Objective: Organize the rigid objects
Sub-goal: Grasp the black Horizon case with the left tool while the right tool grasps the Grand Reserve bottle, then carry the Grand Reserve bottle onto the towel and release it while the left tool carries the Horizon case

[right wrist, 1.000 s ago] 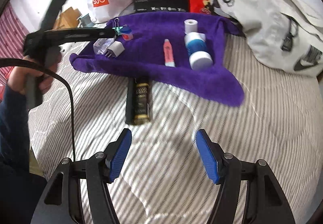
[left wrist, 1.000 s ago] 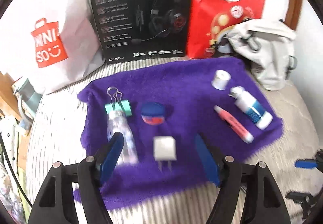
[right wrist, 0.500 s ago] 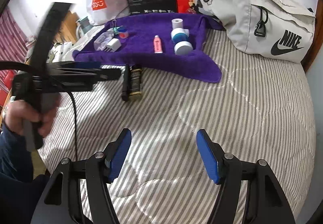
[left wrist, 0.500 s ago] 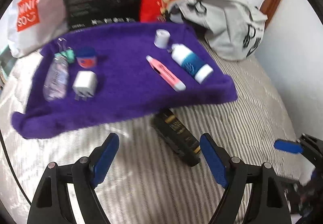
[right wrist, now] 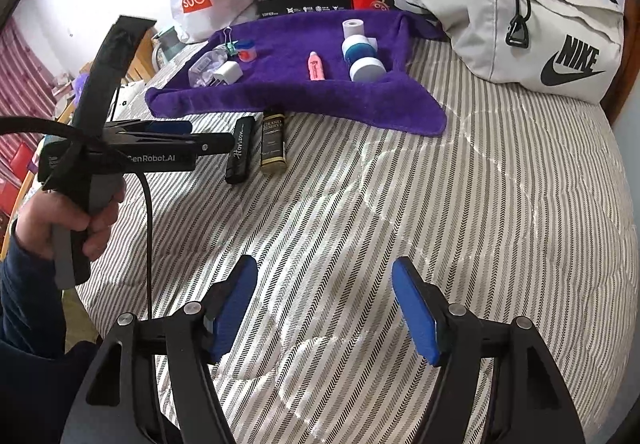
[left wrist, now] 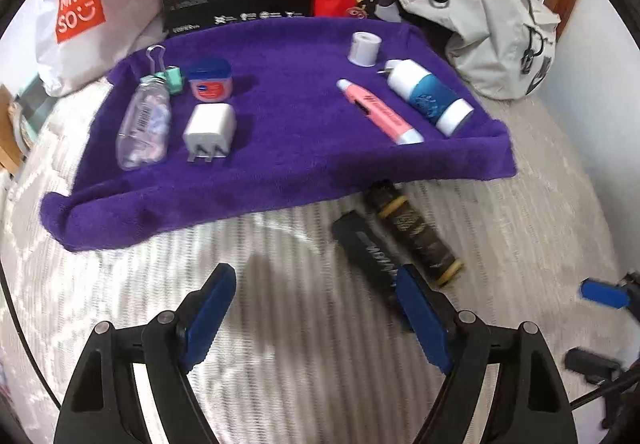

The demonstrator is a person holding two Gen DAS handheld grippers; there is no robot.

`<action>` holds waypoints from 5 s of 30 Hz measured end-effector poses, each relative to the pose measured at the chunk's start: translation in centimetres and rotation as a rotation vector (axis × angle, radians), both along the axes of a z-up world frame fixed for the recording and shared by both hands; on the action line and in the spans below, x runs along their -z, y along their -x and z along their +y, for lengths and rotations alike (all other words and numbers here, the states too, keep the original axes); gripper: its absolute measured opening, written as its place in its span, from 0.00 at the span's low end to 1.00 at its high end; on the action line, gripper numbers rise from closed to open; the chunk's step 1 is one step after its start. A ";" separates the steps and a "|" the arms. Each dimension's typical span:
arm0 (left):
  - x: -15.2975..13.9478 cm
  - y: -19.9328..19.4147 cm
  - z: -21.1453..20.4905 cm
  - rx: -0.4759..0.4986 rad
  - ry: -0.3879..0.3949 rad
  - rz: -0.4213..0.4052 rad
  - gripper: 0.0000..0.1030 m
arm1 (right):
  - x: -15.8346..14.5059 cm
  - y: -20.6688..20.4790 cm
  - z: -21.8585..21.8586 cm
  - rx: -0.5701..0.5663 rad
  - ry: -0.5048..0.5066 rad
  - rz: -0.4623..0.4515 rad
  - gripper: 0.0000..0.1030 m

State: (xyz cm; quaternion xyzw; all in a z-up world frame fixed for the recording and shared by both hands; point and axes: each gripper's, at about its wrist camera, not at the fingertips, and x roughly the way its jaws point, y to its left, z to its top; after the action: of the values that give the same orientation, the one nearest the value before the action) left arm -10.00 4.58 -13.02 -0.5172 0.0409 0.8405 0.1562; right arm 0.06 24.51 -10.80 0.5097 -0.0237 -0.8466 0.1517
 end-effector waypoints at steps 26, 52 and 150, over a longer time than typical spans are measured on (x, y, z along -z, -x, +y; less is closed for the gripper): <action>0.7 -1.2 0.9 0.084 0.081 0.110 0.50 | 0.6 0.4 -0.8 -0.016 -0.005 -0.021 0.69; 0.5 -0.9 -8.2 -0.013 0.064 0.089 0.20 | 3.6 8.6 -9.2 -0.096 -0.167 0.147 0.60; -3.0 7.3 -8.9 0.029 -0.053 0.097 0.20 | 1.7 21.0 -10.3 -0.196 -0.068 0.007 0.46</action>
State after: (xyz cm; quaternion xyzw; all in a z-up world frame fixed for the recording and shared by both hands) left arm -17.27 -4.37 -10.03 -0.4711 0.0336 0.8629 0.1797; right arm -20.98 14.20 -12.51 0.5113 0.0557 -0.8298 0.2164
